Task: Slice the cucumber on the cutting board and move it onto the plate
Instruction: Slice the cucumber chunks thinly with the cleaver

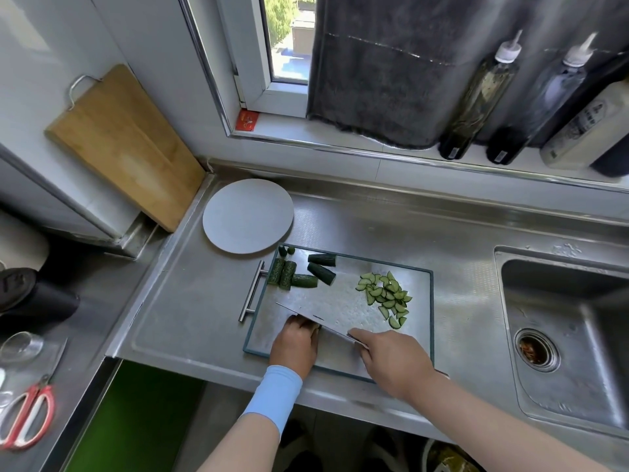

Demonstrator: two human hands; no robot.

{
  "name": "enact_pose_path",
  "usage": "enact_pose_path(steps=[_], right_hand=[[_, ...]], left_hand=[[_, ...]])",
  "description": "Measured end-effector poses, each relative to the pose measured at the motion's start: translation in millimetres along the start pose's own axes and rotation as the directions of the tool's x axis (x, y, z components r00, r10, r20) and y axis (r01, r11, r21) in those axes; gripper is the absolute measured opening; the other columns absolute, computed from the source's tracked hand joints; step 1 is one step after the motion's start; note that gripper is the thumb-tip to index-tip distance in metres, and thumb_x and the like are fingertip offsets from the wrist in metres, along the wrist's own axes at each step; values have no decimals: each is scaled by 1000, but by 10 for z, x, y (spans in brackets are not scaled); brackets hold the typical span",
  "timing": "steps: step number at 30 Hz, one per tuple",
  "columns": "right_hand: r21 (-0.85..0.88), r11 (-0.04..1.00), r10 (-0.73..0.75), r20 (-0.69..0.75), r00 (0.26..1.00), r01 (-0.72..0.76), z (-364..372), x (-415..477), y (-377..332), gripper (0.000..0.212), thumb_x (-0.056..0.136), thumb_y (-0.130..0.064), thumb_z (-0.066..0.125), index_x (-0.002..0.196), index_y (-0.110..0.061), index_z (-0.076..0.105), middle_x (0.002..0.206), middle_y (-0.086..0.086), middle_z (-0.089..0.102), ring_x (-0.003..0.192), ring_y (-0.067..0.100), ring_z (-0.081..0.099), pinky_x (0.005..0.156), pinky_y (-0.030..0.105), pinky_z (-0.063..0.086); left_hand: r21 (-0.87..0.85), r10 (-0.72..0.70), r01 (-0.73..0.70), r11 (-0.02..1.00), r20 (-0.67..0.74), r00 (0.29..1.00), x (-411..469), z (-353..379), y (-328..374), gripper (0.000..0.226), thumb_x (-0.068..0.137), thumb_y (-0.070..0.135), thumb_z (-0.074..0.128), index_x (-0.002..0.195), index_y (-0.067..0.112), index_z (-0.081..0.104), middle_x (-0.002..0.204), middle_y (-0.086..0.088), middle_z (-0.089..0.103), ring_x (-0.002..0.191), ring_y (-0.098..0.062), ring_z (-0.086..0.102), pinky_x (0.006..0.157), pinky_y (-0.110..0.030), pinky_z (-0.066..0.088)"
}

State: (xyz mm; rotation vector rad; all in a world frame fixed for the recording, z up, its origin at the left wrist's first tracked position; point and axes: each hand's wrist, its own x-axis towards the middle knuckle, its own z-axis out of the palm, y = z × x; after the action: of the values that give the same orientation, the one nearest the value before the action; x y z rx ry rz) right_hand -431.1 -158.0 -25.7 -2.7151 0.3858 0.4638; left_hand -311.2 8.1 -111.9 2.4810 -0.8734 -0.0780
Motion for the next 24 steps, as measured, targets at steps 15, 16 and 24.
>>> enact_pose_path(steps=[15, 16, 24], right_hand=[[69, 998, -4, 72, 997, -1, -61, 7, 31, 35, 106, -34, 33, 136, -33, 51, 104, 5, 71, 95, 28, 64, 83, 40, 53], [93, 996, 6, 87, 996, -15, -66, 14, 29, 36, 106, -33, 32, 136, -33, 52, 105, 5, 71, 96, 28, 64, 85, 40, 53], [206, 974, 53, 172, 984, -89, -53, 144, -67, 22, 101, -22, 35, 88, -36, 47, 74, -4, 57, 72, 24, 54, 57, 29, 38]], left_hand=[[-30, 28, -29, 999, -43, 999, -3, -3, 2, 18, 69, 4, 81, 81, 16, 76, 85, -4, 69, 76, -23, 64, 65, -25, 54], [-42, 27, -29, 999, -50, 998, 0, 0, 2, 18, 69, 3, 81, 81, 15, 76, 86, -3, 69, 77, -22, 64, 65, -24, 54], [-70, 2, -6, 998, -58, 998, -22, 37, -24, 19, 66, -1, 80, 78, 13, 75, 82, -1, 65, 74, -20, 62, 59, -21, 49]])
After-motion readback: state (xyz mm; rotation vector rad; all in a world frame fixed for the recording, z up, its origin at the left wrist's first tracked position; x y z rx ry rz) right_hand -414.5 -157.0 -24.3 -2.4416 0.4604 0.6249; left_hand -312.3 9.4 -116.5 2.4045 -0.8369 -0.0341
